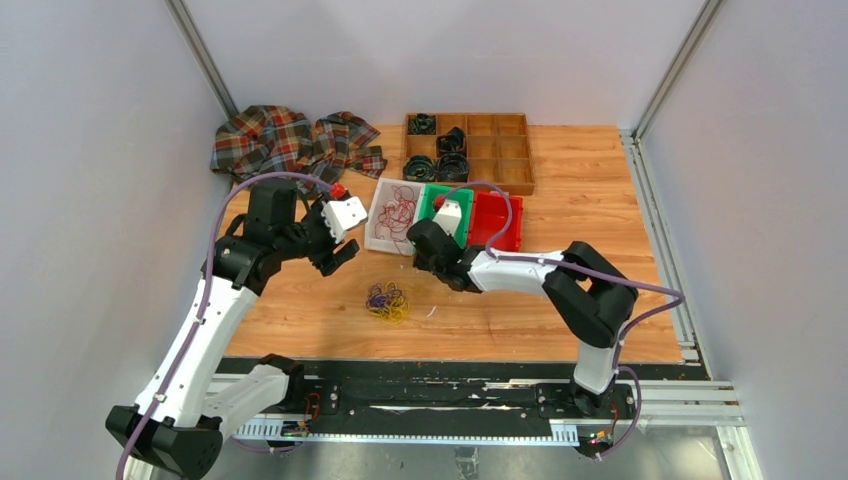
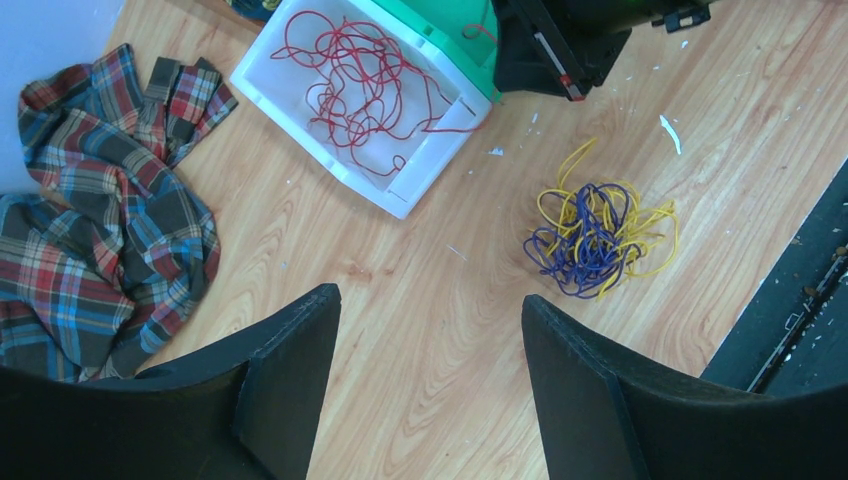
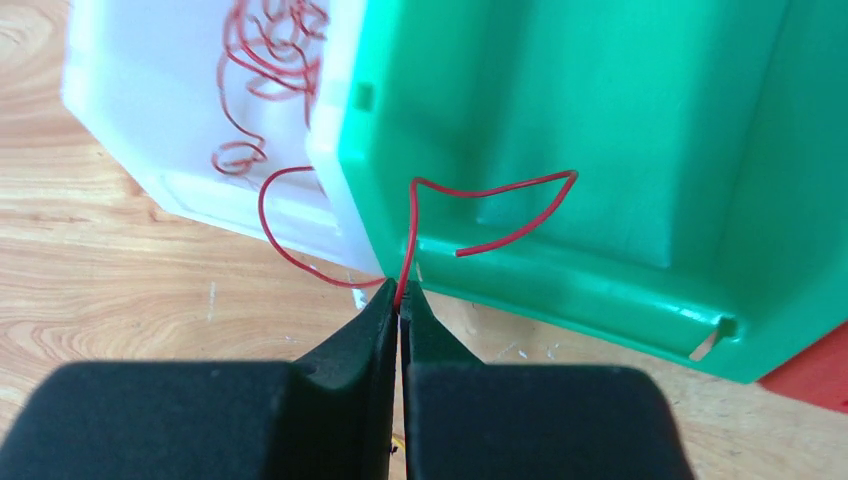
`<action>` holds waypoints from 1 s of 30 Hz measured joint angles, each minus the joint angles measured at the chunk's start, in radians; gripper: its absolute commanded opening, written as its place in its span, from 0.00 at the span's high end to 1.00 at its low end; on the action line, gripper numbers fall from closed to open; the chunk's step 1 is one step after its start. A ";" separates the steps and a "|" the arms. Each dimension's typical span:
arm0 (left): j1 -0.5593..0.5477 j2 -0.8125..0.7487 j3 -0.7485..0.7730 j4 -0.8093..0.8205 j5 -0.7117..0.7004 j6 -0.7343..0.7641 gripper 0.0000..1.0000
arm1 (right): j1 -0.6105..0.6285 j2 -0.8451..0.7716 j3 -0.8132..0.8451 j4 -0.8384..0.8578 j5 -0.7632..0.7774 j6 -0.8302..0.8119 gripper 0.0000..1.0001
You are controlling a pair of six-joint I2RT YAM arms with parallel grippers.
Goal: Untangle the cables
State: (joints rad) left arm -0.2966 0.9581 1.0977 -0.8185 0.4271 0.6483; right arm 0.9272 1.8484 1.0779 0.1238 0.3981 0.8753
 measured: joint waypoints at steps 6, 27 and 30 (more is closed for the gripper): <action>0.000 -0.001 0.000 0.000 0.001 0.000 0.28 | 0.000 -0.070 0.027 0.029 0.050 -0.115 0.99; 0.008 -0.005 0.000 -0.011 0.015 0.012 0.29 | -0.069 0.243 0.587 -0.173 -0.193 -0.437 0.99; 0.008 -0.005 0.000 -0.017 0.016 0.015 0.29 | -0.095 0.288 0.587 -0.252 -0.216 -0.430 0.99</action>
State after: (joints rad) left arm -0.2890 0.9527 1.0981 -0.8356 0.4427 0.6632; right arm 0.8318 2.1368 1.6653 -0.1280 0.1822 0.4450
